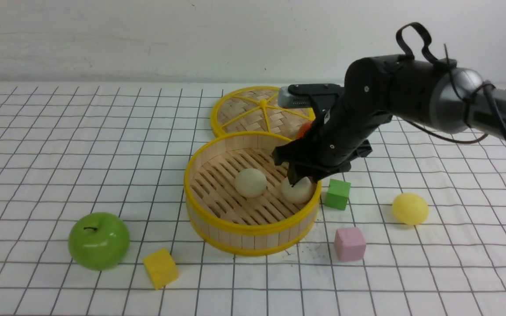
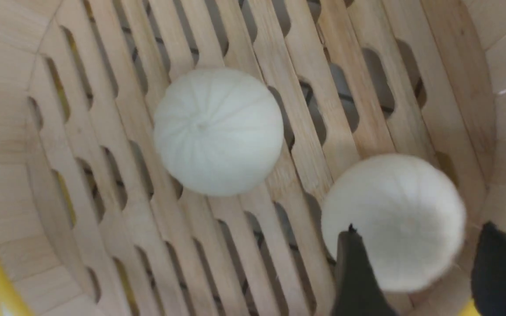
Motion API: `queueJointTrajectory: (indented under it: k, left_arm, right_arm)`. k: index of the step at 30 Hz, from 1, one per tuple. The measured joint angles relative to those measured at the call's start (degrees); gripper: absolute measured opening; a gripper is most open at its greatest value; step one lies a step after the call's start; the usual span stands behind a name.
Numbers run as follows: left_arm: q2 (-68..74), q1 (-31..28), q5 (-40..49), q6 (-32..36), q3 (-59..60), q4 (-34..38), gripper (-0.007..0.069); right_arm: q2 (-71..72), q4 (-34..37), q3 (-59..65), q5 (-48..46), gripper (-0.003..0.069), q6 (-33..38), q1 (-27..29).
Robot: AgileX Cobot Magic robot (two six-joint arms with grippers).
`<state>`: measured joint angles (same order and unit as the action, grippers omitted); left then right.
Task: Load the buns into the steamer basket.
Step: Use the right arm to put the steamed stuffed bun into the steamer, then use the right arm to grab a steamed stuffed bun
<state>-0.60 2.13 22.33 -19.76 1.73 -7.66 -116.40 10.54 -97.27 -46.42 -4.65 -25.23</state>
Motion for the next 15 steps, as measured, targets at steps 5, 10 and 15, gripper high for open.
queueJointTrajectory:
  k: [5,10,15]
  left_arm:
    - [0.0,0.0,0.0,0.0,0.0,0.0,0.0165]
    - [0.0,0.0,0.0,0.0,0.0,0.0,0.0165]
    - [0.0,0.0,0.0,0.0,0.0,0.0,0.0169]
  right_arm:
    - [6.0,-7.2,0.0,-1.7,0.0364,-0.1,0.0]
    - [11.3,-16.3,0.0,-5.9,0.0364,-2.8,1.2]
    - [16.2,-17.0,1.6,-7.9,0.0365,-6.3,7.3]
